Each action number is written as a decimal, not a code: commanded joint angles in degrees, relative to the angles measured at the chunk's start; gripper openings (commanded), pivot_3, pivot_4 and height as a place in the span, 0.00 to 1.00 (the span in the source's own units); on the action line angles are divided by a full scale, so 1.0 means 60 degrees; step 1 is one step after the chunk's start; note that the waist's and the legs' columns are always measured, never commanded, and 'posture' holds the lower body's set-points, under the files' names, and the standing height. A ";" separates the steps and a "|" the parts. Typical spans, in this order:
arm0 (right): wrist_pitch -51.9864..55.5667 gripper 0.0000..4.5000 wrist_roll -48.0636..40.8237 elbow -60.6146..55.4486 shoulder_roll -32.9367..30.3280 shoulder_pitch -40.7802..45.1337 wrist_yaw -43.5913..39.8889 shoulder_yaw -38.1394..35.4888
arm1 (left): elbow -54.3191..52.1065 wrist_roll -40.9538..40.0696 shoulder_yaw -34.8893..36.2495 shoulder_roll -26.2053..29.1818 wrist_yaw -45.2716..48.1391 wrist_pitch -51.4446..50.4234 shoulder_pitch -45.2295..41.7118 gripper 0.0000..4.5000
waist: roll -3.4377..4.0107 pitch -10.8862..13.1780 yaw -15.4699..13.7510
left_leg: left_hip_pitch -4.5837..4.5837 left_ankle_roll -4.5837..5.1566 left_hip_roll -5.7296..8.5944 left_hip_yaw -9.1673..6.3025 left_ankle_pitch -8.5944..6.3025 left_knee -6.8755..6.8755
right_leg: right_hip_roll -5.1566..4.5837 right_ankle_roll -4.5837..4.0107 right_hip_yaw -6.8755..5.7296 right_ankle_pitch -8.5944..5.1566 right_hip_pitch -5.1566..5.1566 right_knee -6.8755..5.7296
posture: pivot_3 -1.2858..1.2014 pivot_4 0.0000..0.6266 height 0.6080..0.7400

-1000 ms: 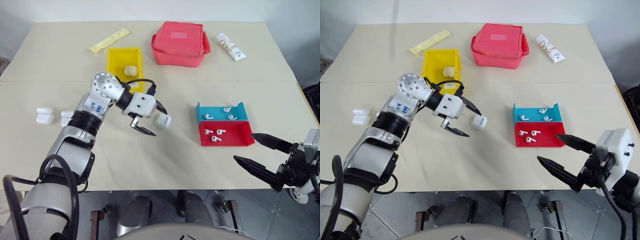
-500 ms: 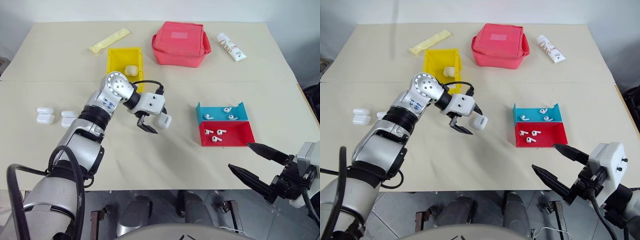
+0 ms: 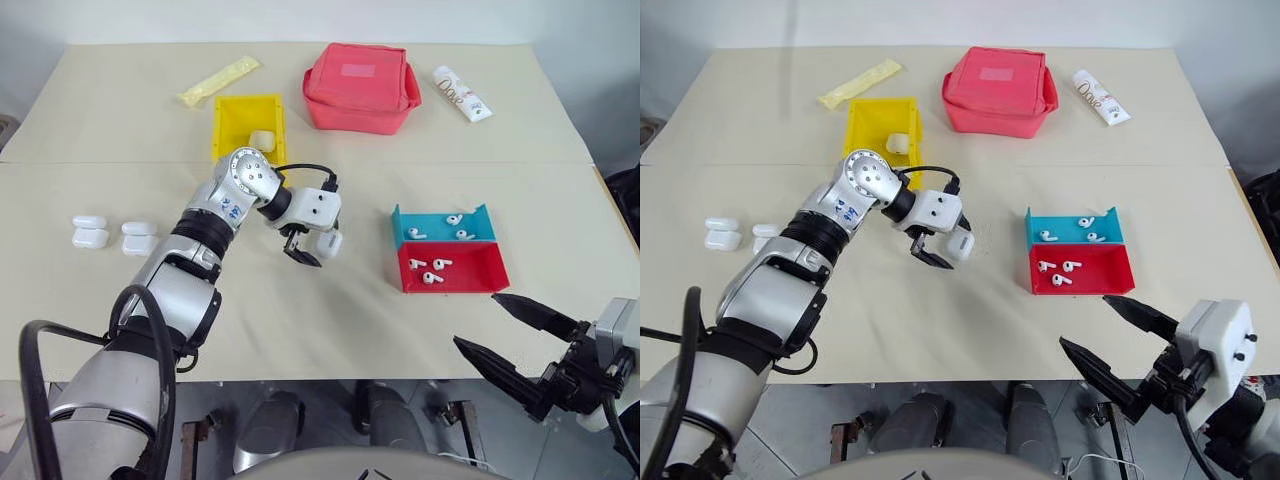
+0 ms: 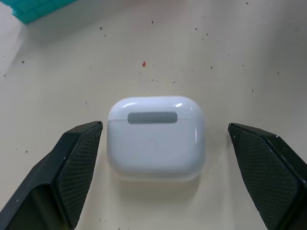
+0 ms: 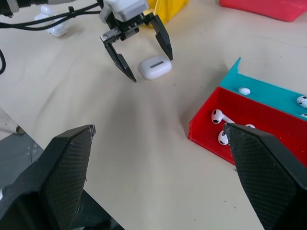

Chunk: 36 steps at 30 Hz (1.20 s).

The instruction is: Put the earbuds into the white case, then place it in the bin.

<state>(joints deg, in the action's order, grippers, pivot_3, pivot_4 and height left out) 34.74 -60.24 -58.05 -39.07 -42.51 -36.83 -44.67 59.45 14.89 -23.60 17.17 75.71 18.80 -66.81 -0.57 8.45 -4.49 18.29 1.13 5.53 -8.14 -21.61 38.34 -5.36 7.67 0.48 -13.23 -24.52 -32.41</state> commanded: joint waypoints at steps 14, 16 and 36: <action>-0.0584 1.00 -0.0123 0.0017 -0.0161 -0.0229 0.0006 -0.0161 | 0.0070 -0.0056 0.0370 0.0086 -0.0080 0.0254 -0.0367 0.62 | -0.0008 -0.0005 -0.0007 | -0.0006 0.0002 0.0001 0.0003 -0.0001 0.0002 | -0.0001 0.0000 0.0003 0.0000 0.0003 -0.0003 | 0.52 0.24 1.00; -0.0601 1.00 -0.0149 0.0085 -0.0216 -0.0168 -0.0017 -0.0194 | -0.0057 -0.0383 0.0627 0.0083 0.0097 0.0205 -0.0382 0.62 | -0.0009 -0.0004 -0.0001 | -0.0001 0.0002 0.0000 0.0003 -0.0001 0.0002 | -0.0001 0.0000 0.0002 0.0000 0.0000 -0.0003 | 0.52 0.24 1.00; -0.0612 1.00 0.0463 0.1852 -0.1308 0.2561 -0.0799 0.0979 | 0.0144 -0.1085 0.2991 0.1855 -0.4843 -0.4590 -0.0975 0.62 | -0.0012 -0.0001 0.0030 | -0.0008 -0.0001 0.0000 0.0004 0.0000 -0.0002 | 0.0001 0.0000 0.0001 0.0000 -0.0009 -0.0008 | 0.52 0.24 1.00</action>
<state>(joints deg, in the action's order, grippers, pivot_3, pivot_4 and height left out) 31.40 -57.63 -46.64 -46.42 -27.65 -40.90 -38.88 58.65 7.36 -5.63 27.68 49.52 -9.87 -71.16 -0.64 8.44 -4.31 18.24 1.12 5.53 -8.12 -21.61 38.32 -5.35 7.67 0.48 -13.23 -24.58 -32.47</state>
